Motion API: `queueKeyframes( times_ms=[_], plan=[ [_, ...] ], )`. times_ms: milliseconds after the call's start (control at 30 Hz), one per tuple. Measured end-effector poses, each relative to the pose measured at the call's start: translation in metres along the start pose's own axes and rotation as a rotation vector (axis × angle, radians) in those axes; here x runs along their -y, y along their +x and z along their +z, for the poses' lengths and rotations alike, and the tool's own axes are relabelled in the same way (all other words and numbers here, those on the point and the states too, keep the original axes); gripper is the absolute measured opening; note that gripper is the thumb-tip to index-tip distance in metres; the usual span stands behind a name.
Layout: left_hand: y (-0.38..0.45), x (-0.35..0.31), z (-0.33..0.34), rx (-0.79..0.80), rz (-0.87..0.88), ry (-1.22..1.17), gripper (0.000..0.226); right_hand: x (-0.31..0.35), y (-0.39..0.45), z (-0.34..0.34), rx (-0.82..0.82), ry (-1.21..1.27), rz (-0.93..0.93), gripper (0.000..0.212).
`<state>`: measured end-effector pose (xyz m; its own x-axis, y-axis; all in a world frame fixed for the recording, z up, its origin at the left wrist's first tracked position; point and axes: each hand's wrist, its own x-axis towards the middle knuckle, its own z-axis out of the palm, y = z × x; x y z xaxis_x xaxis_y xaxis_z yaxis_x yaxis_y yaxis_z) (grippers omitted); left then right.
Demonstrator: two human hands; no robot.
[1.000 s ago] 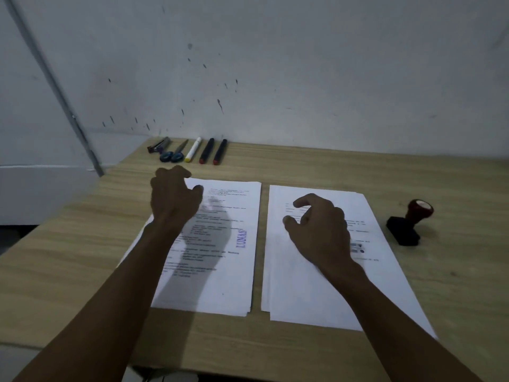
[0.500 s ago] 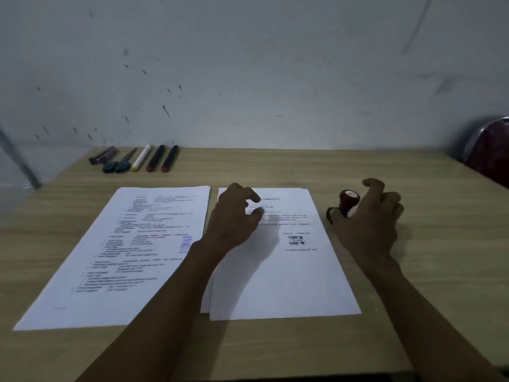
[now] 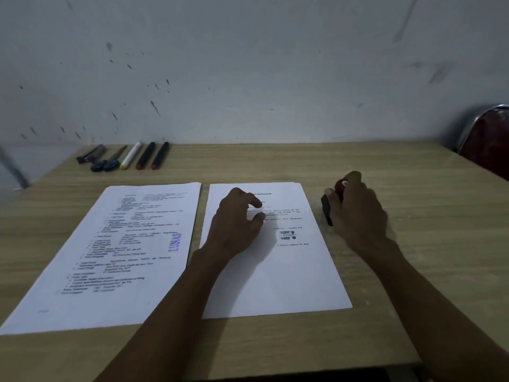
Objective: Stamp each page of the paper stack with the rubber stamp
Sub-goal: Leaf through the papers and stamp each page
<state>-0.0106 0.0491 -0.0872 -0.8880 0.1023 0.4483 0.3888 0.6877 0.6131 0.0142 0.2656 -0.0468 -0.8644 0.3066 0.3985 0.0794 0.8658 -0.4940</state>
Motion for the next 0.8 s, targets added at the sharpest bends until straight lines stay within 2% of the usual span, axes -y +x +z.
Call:
queueKeyframes(
  times_ms=[167,333,567,800],
  plan=[
    [-0.003,-0.003,0.000,0.063,0.029,0.044,0.020,0.012,-0.021,0.002,-0.021,0.270,-0.169,0.024],
    [-0.013,-0.011,0.001,0.178,0.073,0.201,0.023,0.020,-0.045,0.015,-0.036,0.338,-0.259,0.020],
    [-0.019,-0.012,0.001,0.162,0.034,0.176,0.026,0.021,-0.053,0.033,-0.007,0.276,-0.271,0.030],
    [-0.019,-0.010,0.002,0.157,0.030,0.198,0.027,0.024,-0.054,0.039,-0.020,0.214,-0.268,0.029]
  ],
)
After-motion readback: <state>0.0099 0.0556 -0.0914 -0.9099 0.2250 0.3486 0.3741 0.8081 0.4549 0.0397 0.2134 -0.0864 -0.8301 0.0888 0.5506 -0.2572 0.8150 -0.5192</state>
